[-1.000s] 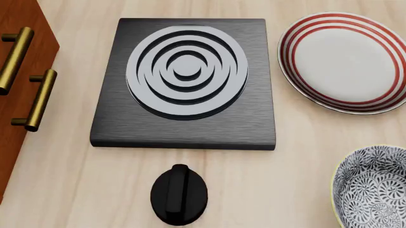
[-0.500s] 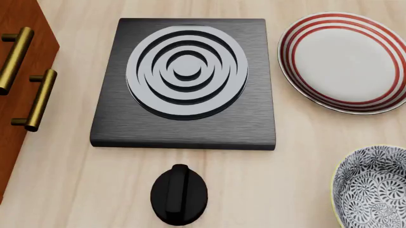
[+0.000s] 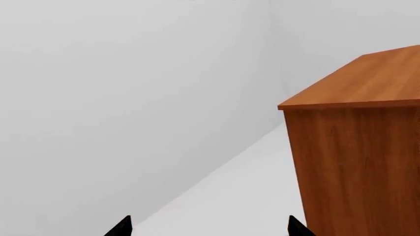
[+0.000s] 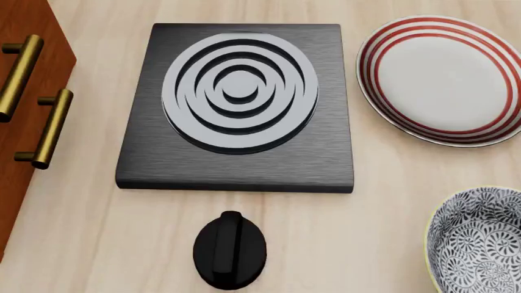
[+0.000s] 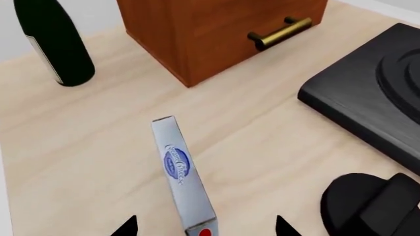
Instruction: Pick up the cream cheese and put it in the bowl.
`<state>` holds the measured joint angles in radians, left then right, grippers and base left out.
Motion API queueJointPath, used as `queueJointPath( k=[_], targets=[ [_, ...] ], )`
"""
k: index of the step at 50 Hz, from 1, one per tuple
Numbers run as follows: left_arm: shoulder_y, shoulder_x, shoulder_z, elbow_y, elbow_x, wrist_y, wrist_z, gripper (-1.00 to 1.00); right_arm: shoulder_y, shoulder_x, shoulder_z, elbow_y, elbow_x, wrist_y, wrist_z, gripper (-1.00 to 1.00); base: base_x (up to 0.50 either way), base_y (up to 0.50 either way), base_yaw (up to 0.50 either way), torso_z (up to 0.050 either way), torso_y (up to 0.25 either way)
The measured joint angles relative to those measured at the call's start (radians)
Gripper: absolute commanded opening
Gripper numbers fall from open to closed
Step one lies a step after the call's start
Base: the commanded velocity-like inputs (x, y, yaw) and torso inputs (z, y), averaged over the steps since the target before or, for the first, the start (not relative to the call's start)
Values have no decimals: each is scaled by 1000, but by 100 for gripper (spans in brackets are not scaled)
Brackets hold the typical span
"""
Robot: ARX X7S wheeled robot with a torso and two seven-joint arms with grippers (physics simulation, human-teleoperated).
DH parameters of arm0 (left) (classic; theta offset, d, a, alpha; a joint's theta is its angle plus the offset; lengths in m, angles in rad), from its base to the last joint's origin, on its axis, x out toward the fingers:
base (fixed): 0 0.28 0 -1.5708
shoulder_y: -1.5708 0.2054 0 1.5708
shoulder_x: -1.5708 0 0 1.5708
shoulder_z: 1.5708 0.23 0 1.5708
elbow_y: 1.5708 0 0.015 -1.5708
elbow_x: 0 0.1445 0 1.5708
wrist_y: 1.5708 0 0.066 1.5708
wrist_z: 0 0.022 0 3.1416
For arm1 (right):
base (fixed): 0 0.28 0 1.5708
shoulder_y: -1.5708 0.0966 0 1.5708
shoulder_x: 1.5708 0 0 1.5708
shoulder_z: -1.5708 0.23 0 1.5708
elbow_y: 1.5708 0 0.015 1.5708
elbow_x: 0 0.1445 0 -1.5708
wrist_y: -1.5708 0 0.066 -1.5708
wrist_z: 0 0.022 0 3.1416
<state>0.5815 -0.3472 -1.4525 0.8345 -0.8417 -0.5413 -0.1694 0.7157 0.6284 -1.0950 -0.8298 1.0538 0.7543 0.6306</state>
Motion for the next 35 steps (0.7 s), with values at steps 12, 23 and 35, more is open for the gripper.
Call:
queueJointPath(
  k=[12,23,35],
  targets=[
    [-1,0,-11,2,-12,-7,5,100,13,-34,-20,44,-21,9,-20,100,0,0,0,0,0],
    [-3,-2,-17,2,-18,-14,10,100,21,-64,-44,83,-45,17,-39,100,0,0,0,0,0],
    [-4,-3,-21,5,-19,-22,14,100,29,-92,-68,128,-70,22,-64,100,0,0,0,0,0]
  ],
)
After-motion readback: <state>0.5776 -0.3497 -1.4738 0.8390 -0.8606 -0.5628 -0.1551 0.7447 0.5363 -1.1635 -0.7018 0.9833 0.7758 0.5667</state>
